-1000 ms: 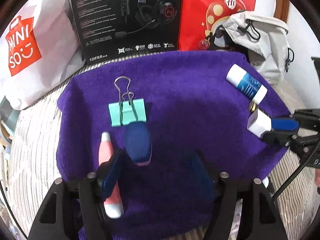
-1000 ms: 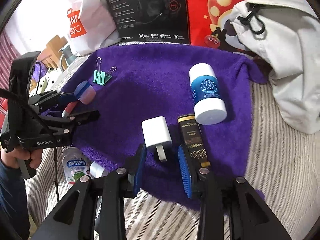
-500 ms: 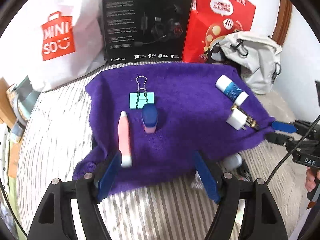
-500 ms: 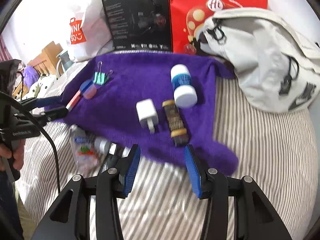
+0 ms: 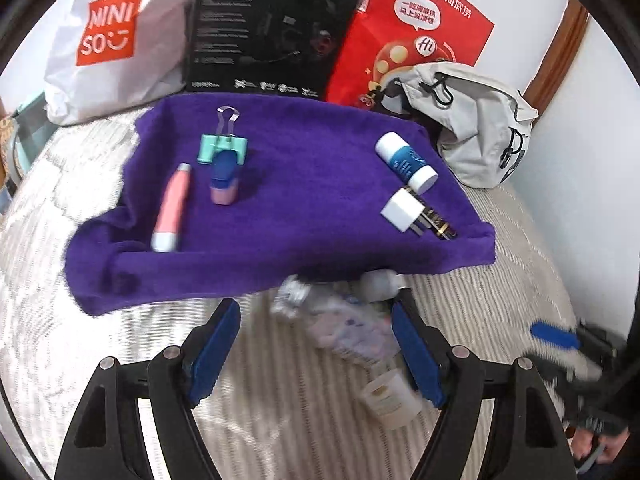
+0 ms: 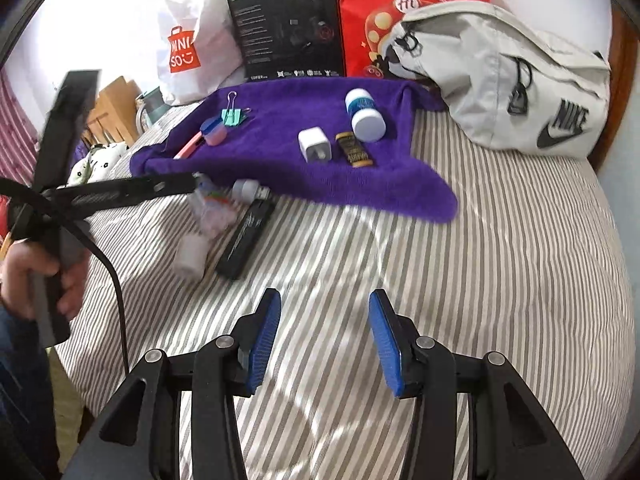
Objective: Organize rigid objects
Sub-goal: 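Grasp the clear candy bottle with the left gripper while the right gripper grasps the black Horizon stick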
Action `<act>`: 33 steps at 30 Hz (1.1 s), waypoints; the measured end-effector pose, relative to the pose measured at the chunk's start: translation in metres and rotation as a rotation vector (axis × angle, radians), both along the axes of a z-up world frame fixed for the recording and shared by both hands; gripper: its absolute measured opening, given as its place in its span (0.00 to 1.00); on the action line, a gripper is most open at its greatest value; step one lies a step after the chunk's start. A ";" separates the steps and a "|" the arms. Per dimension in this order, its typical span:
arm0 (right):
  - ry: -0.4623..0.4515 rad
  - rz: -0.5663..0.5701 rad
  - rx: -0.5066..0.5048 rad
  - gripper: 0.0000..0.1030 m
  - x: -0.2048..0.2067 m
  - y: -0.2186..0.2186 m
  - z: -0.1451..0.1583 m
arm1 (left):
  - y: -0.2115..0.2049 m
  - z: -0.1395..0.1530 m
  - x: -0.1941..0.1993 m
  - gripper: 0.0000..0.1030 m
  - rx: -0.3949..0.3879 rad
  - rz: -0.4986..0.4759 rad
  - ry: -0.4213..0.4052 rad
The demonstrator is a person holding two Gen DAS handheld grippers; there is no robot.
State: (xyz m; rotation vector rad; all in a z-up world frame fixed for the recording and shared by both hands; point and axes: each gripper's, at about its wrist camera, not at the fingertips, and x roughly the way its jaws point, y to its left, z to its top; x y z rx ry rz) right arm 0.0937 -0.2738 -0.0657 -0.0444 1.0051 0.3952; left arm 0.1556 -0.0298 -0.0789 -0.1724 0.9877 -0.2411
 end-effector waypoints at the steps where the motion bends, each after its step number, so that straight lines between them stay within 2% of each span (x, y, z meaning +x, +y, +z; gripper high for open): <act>1: 0.006 -0.006 0.009 0.45 -0.005 -0.002 -0.001 | -0.003 -0.002 0.002 0.74 -0.003 0.006 0.009; 4: 0.022 -0.026 0.033 0.45 -0.013 -0.007 -0.004 | -0.013 -0.012 0.006 0.74 0.004 0.019 0.044; 10: 0.031 -0.026 0.038 0.45 -0.025 -0.009 -0.007 | -0.015 -0.022 0.002 0.77 0.048 0.010 0.056; 19: 0.039 -0.011 0.047 0.45 -0.023 0.001 -0.009 | 0.001 -0.013 -0.014 0.77 0.223 -0.027 0.039; 26: 0.055 -0.004 0.064 0.49 -0.024 0.011 -0.014 | 0.022 -0.021 -0.019 0.76 0.150 0.010 0.061; 28: 0.061 -0.001 0.056 0.49 -0.024 0.014 -0.015 | 0.014 -0.027 -0.017 0.75 0.177 -0.006 0.068; 31: 0.069 0.010 0.040 0.49 -0.024 0.019 -0.017 | 0.000 -0.031 -0.015 0.75 0.274 -0.019 0.043; 33: 0.069 0.008 0.040 0.50 -0.025 0.020 -0.017 | -0.004 -0.031 -0.012 0.76 0.286 -0.025 0.024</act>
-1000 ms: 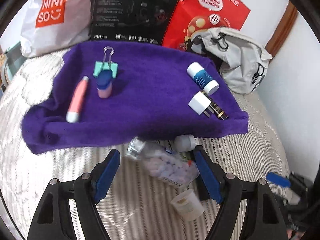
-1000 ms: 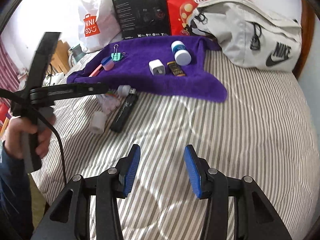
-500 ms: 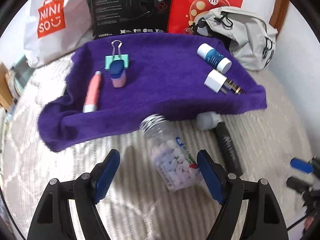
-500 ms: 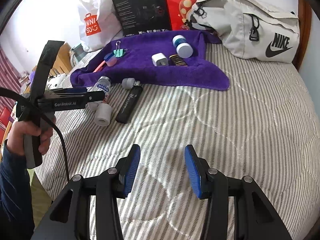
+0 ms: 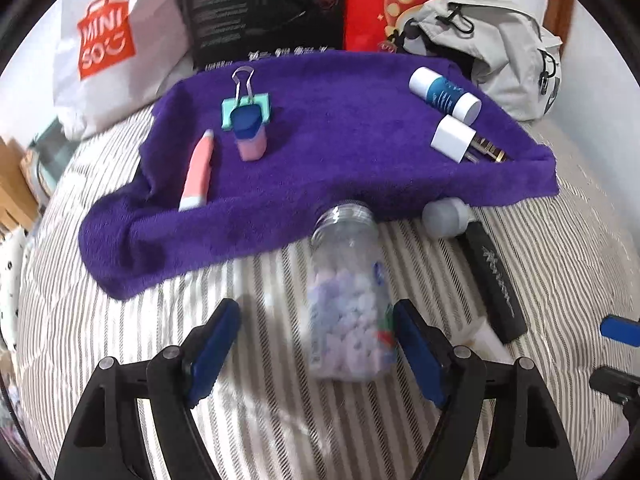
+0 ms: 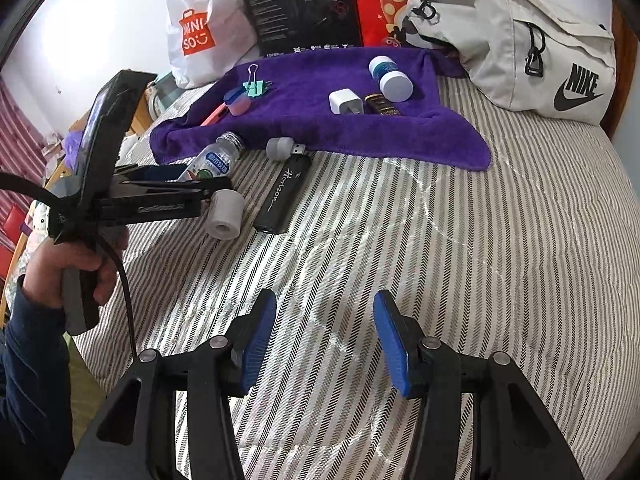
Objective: Organize rigid objects
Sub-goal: 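Grasp the clear candy bottle with the left gripper while the right gripper grasps the black Horizon stick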
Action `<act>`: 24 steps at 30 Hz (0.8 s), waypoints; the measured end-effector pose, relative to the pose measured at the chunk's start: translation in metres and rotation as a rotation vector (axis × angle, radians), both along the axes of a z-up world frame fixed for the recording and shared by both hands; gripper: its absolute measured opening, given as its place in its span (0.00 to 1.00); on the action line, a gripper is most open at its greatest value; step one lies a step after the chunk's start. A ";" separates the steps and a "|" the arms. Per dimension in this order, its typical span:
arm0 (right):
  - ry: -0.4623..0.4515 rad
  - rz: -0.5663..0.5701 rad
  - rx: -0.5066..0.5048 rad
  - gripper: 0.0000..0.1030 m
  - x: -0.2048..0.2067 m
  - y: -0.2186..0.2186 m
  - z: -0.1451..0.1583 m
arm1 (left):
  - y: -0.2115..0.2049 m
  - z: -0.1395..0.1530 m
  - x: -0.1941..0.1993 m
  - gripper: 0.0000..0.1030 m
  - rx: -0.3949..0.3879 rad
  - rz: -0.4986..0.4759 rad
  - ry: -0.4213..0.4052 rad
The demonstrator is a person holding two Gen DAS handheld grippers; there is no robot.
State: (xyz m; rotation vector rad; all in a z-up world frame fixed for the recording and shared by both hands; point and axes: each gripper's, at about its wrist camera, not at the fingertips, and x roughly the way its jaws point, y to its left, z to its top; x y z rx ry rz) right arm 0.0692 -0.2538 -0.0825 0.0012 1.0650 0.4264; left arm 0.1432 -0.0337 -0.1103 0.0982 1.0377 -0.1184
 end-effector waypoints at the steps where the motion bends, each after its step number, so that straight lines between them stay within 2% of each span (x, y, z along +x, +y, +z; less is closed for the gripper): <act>1: 0.003 -0.003 -0.001 0.50 0.000 0.000 0.000 | 0.000 0.000 0.001 0.75 -0.006 -0.003 -0.004; 3: 0.008 -0.007 -0.008 0.50 0.001 0.000 -0.001 | 0.000 0.000 0.001 0.72 -0.010 -0.016 -0.020; 4: 0.010 -0.008 -0.010 0.50 0.001 0.000 -0.002 | 0.000 0.000 -0.001 0.64 -0.016 -0.032 -0.032; 5: 0.010 -0.009 -0.009 0.50 0.001 0.000 -0.002 | 0.000 0.002 -0.003 0.50 -0.018 -0.040 -0.041; 8: 0.011 -0.020 -0.003 0.50 0.006 0.000 -0.002 | 0.001 0.004 -0.009 0.38 -0.025 -0.064 -0.045; 11: 0.010 -0.030 0.028 0.50 0.019 0.006 -0.001 | -0.003 0.004 -0.011 0.38 -0.008 -0.078 -0.065; 14: 0.007 -0.038 0.066 0.53 0.036 0.018 0.002 | 0.001 0.004 -0.010 0.38 -0.037 -0.082 -0.068; 19: -0.007 -0.034 0.039 0.54 0.065 0.042 -0.001 | 0.004 0.004 -0.011 0.38 -0.028 -0.107 -0.058; 24: 0.031 -0.025 -0.005 0.54 0.088 0.060 -0.018 | 0.025 0.005 -0.021 0.38 -0.015 -0.091 -0.044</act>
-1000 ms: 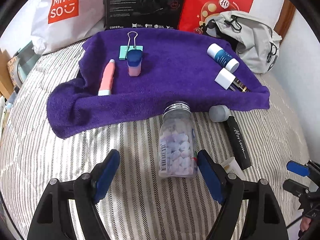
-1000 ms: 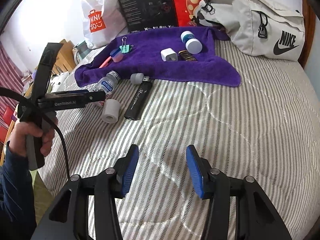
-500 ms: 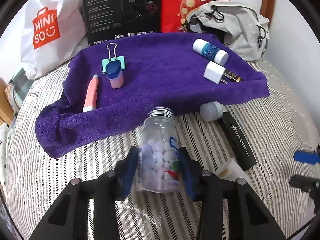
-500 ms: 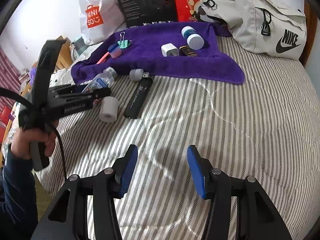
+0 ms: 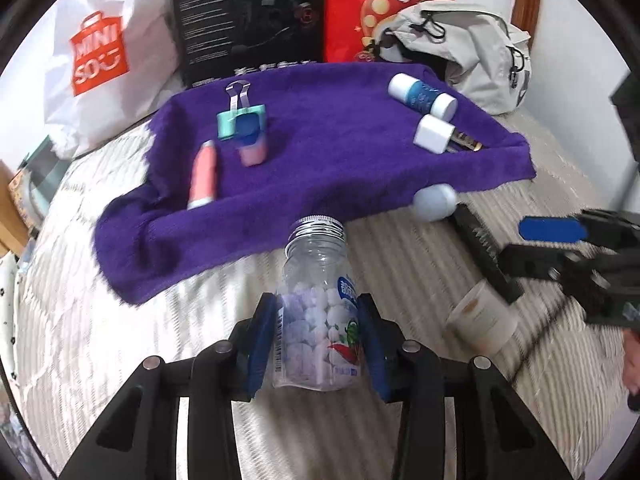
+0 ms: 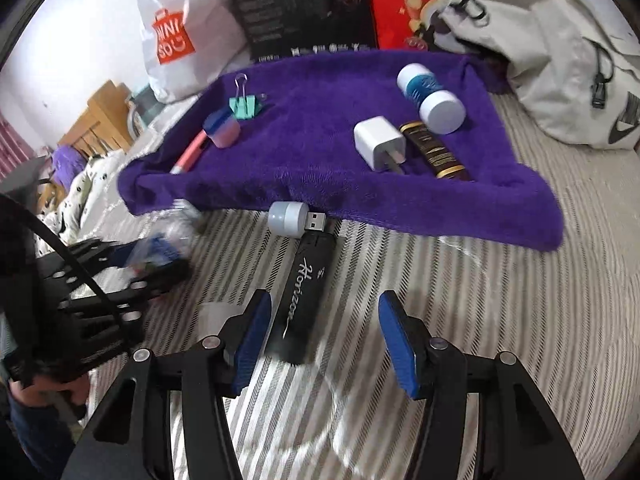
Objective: Organize rigid objects
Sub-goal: 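Grasp the clear candy bottle with the left gripper while the right gripper grasps the black Horizon stick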
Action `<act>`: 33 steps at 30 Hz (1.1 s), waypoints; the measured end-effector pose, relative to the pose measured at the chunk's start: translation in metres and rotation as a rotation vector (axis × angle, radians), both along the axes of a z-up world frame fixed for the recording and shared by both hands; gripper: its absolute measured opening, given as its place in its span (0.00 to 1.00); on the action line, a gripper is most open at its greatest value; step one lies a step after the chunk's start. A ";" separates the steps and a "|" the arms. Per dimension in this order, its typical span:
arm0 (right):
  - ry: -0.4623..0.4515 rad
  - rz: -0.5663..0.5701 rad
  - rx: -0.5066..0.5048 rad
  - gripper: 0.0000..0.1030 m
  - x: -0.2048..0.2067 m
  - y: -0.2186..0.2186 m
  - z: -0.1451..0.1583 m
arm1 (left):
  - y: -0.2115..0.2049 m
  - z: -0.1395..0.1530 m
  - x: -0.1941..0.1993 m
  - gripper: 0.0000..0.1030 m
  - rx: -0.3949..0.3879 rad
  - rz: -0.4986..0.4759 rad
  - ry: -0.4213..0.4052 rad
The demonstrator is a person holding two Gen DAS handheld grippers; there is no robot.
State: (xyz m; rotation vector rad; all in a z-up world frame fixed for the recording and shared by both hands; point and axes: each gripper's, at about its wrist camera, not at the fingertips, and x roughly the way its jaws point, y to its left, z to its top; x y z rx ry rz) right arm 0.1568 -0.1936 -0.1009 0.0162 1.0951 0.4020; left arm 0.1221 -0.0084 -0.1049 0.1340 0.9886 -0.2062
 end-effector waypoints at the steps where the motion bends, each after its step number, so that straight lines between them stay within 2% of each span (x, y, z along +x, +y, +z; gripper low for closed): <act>1: -0.001 0.001 -0.007 0.54 0.001 0.002 -0.002 | 0.007 0.000 -0.003 0.38 0.000 0.007 0.003; 5: -0.056 0.020 -0.059 0.54 0.001 0.017 -0.004 | 0.032 0.000 -0.010 0.38 -0.018 0.044 0.015; 8: -0.120 0.059 -0.167 0.53 -0.003 0.034 -0.008 | 0.040 -0.001 -0.013 0.38 -0.037 0.050 0.012; 11: -0.158 0.090 -0.171 0.47 -0.007 0.035 -0.009 | 0.038 -0.002 -0.015 0.38 -0.022 0.049 0.000; 15: -0.141 0.119 -0.162 0.27 -0.014 0.021 -0.007 | 0.036 -0.002 -0.015 0.38 -0.009 0.057 -0.003; 16: -0.129 0.123 -0.165 0.26 -0.015 0.015 -0.006 | 0.036 -0.002 -0.015 0.38 -0.010 0.057 -0.004; 23: -0.103 0.114 -0.187 0.26 -0.036 -0.024 -0.005 | 0.035 -0.002 -0.016 0.38 -0.006 0.066 -0.012; 33: -0.136 0.119 -0.190 0.26 -0.027 -0.015 -0.006 | 0.036 -0.002 -0.015 0.38 -0.010 0.073 -0.009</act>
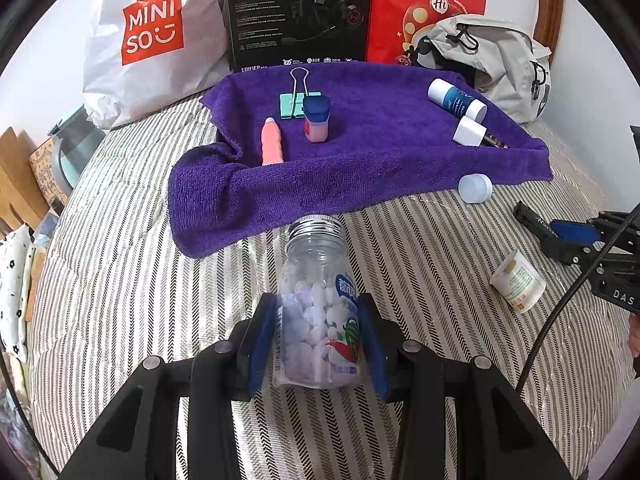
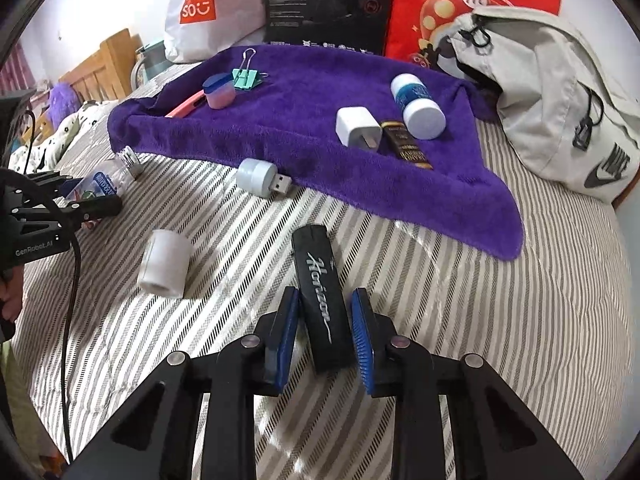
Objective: Organize rigid objects
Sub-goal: 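Grasp the clear candy bottle with the left gripper while the right gripper grasps the black Horizon stick, then lower the candy bottle and Horizon stick onto the purple towel and open both grippers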
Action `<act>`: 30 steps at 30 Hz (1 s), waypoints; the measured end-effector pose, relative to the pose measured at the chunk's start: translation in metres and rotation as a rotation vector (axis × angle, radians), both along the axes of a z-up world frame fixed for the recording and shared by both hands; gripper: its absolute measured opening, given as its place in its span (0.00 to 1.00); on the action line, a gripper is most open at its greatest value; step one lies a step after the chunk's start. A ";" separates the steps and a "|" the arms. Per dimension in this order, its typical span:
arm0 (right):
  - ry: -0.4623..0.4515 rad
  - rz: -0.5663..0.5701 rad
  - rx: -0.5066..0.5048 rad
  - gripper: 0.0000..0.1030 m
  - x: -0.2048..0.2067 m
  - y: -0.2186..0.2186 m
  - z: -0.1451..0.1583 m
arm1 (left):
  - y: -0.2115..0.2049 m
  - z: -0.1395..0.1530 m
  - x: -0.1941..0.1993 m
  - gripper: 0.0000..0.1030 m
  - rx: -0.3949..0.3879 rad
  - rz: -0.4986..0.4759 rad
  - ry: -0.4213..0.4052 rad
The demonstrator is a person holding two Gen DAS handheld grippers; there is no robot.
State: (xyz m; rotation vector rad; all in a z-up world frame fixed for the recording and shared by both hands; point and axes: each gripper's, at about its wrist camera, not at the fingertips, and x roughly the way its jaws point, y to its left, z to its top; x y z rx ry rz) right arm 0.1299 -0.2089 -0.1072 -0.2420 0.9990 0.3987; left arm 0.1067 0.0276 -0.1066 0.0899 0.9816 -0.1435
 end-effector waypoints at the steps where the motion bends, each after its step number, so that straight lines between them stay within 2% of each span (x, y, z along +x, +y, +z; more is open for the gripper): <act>1: -0.006 0.005 -0.002 0.26 0.001 0.002 0.000 | 0.000 0.000 0.000 0.38 -0.001 0.000 0.000; 30: -0.017 0.057 0.016 0.25 0.001 0.002 -0.001 | -0.002 -0.001 0.000 0.38 -0.001 0.013 -0.009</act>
